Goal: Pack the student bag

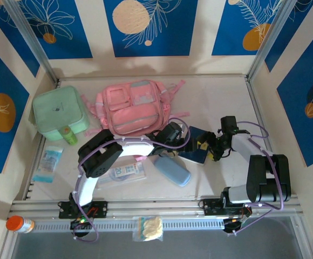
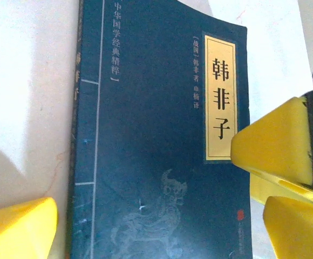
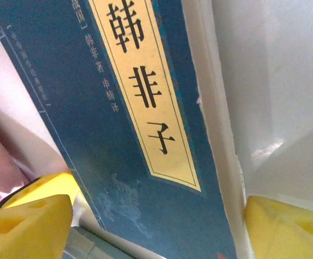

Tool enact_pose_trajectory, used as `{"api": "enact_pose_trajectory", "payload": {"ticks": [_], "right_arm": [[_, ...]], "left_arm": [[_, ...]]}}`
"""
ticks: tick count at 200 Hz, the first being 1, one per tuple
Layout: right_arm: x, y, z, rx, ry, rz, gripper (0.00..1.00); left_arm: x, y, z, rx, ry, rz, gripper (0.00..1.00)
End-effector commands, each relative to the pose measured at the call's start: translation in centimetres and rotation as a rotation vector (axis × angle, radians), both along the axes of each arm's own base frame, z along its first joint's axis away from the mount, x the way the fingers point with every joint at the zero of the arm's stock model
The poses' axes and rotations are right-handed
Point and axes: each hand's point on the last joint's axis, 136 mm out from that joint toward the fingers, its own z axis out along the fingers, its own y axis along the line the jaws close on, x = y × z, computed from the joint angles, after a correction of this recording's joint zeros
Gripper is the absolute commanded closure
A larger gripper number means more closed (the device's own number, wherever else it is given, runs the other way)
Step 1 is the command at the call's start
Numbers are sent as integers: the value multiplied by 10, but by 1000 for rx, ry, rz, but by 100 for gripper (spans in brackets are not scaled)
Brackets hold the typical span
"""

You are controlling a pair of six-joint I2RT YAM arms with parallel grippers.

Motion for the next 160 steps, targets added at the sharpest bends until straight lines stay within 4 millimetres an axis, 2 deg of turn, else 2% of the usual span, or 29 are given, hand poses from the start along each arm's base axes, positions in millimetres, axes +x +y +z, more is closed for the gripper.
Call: {"api": "enact_pose_trajectory", "payload": {"ticks": [1, 38, 61, 77, 132, 147, 160], "right_arm": [[-3, 12, 14, 73, -35, 32, 19], [-5, 16, 30, 99, -103, 67, 27], [-5, 22, 37, 129, -128, 105, 32], [-8, 20, 32, 117, -112, 107, 36], [-18, 3, 9, 35, -19, 76, 38], [-24, -10, 0, -38, 50, 49, 35], [-25, -12, -6, -50, 61, 44, 31]], "left_arm": [[-6, 5, -9, -3, 37, 11, 8], [-5, 8, -11, -5, 42, 19, 15], [-4, 7, -10, -22, 39, 14, 16], [-4, 6, -9, -26, 40, 10, 17], [-3, 7, -5, -17, 26, 4, 17], [-2, 7, -4, -18, 22, 7, 15], [-2, 7, -5, -16, 21, 6, 15]]}}
